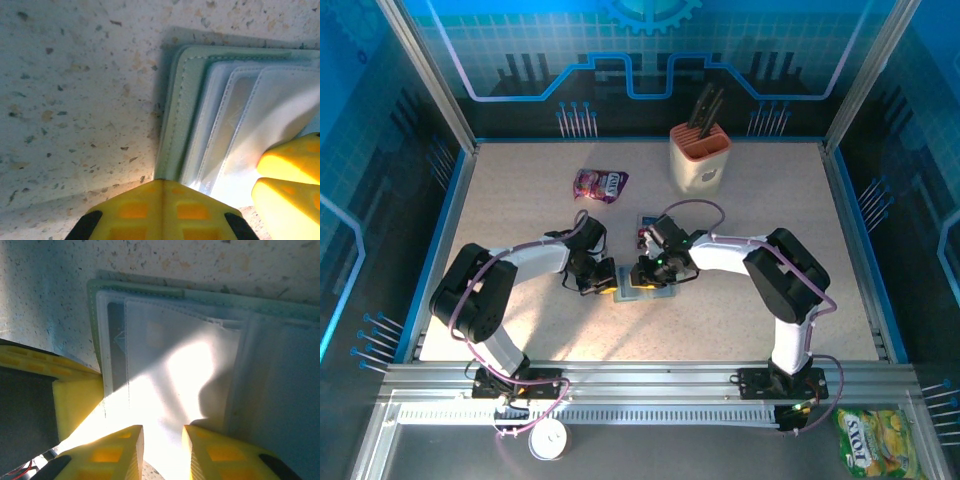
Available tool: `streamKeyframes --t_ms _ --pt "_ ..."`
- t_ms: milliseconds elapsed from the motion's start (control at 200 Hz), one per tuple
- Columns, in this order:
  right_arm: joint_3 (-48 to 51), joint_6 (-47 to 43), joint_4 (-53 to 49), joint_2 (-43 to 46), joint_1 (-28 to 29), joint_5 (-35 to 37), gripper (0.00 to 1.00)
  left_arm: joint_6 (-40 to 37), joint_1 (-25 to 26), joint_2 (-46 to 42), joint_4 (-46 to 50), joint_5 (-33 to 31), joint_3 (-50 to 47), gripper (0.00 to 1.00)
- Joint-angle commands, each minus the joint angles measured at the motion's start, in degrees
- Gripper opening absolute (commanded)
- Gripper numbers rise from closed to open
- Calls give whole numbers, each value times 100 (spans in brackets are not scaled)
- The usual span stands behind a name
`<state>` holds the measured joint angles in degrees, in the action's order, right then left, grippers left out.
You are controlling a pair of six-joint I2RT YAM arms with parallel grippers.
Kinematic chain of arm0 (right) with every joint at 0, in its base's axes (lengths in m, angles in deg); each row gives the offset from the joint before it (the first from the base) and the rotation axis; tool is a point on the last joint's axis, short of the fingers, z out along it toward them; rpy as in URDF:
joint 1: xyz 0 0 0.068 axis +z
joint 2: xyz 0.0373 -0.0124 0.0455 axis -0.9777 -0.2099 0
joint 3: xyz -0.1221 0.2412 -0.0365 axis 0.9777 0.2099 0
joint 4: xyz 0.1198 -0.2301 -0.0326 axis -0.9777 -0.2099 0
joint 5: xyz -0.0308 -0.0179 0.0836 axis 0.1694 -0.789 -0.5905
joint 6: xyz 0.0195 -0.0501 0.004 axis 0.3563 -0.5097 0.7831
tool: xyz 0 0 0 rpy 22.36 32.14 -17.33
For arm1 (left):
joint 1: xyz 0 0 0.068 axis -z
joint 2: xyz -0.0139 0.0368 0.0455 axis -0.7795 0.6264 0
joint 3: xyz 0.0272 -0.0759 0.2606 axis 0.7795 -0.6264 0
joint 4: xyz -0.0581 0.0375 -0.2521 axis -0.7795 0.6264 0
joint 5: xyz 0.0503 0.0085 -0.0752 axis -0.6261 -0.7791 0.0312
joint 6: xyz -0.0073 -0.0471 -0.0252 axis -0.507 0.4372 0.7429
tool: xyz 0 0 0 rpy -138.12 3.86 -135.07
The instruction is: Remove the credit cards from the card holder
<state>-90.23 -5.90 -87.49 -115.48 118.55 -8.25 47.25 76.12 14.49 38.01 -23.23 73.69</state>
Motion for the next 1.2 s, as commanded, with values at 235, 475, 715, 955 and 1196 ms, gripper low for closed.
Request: streamKeyframes --t_ms 235,475,715,955,1196 --pt "598 216 750 208 -295 -538 28 162 -27 -401 86 -2 230 5" --pt "918 371 1349 147 -432 -892 27 408 4 -443 -493 376 63 21" --pt "1146 436 1647 142 -523 -1074 27 442 45 -327 -900 434 -98 29" --pt "1458 600 2080 127 -652 -1267 26 600 92 -46 -1519 751 -308 30" --pt "1470 635 2123 75 -663 -1293 25 688 120 110 -1707 838 -368 29"
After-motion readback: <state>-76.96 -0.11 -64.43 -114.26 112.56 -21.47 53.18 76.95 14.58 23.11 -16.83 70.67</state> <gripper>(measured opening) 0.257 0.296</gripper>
